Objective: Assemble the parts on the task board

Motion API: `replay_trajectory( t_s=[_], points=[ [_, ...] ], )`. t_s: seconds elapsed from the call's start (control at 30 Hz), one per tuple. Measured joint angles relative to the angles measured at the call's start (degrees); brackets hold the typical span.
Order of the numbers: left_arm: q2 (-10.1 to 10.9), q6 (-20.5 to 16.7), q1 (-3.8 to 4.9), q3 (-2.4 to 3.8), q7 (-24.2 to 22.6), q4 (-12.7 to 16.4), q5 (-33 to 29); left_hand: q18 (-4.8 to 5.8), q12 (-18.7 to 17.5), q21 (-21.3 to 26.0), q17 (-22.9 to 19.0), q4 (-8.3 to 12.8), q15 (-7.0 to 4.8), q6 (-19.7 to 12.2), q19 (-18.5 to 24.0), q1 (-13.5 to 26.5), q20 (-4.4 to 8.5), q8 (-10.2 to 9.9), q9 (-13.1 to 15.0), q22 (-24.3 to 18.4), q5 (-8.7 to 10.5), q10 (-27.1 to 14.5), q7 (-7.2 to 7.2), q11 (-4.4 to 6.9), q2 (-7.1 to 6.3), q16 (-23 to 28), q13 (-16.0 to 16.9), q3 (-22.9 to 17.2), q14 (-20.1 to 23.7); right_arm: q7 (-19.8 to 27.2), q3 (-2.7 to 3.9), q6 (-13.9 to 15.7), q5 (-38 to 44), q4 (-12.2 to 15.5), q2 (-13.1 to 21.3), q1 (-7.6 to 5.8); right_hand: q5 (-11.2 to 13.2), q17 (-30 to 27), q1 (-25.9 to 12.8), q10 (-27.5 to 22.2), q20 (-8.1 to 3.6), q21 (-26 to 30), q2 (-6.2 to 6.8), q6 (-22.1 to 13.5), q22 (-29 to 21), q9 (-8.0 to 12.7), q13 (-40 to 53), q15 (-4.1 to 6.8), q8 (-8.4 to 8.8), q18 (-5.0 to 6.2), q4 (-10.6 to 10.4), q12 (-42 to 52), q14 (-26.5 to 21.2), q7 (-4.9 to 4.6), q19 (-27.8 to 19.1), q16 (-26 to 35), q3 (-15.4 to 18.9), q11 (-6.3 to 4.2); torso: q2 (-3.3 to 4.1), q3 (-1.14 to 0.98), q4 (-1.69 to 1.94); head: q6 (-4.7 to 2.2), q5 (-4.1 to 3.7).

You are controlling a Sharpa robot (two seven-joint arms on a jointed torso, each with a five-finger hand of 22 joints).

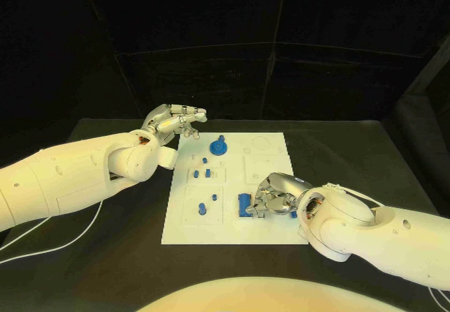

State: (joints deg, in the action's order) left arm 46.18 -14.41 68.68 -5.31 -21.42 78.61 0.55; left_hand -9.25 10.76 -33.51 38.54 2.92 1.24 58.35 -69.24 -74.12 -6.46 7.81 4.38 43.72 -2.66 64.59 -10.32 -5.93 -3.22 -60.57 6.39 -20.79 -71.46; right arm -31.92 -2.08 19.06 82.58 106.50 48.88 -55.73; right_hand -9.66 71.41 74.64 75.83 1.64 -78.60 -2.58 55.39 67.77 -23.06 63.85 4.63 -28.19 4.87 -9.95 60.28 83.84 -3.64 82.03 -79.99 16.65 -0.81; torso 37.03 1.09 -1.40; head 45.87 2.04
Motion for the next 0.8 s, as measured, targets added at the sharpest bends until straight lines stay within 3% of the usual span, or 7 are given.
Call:
replay_trajectory(
  t_s=[0.37,0.8],
  points=[
    [0.0,0.0,0.0,0.0,0.0,-0.1,0.0,0.0,0.0,0.0,0.0,0.0,0.0,0.0,0.0,0.0,0.0,0.0,0.0,0.0,0.0,0.0,0.0,0.0,0.0,0.0,0.0,0.0,0.0,0.5,-0.01,-2.4,-0.2,-0.6,-0.4,0.0,-0.4,0.1,0.8,0.4,0.0,0.0,-0.37,0.0,0.2,-0.1,0.2,0.0,0.0,0.0,0.4,0.3,0.0,0.0,0.0,0.0,0.1,-0.01,0.02,0.0,0.03,0.19,0.09],
    [0.0,0.1,-0.01,-0.01,0.1,-0.2,0.0,0.0,0.0,0.0,0.0,0.0,0.0,0.0,0.0,0.0,0.0,0.0,0.0,0.0,0.0,0.0,0.0,0.0,0.0,0.0,0.0,0.0,0.0,0.1,-0.01,-2.3,-0.4,-1.9,-1.5,0.0,-1.4,0.4,0.4,0.7,0.0,-0.3,-1.47,0.2,0.5,-0.1,0.8,0.0,-0.22,0.0,0.4,0.8,0.0,0.2,0.0,0.0,0.1,-0.2,0.02,0.01,0.08,0.32,0.25]
  ],
)
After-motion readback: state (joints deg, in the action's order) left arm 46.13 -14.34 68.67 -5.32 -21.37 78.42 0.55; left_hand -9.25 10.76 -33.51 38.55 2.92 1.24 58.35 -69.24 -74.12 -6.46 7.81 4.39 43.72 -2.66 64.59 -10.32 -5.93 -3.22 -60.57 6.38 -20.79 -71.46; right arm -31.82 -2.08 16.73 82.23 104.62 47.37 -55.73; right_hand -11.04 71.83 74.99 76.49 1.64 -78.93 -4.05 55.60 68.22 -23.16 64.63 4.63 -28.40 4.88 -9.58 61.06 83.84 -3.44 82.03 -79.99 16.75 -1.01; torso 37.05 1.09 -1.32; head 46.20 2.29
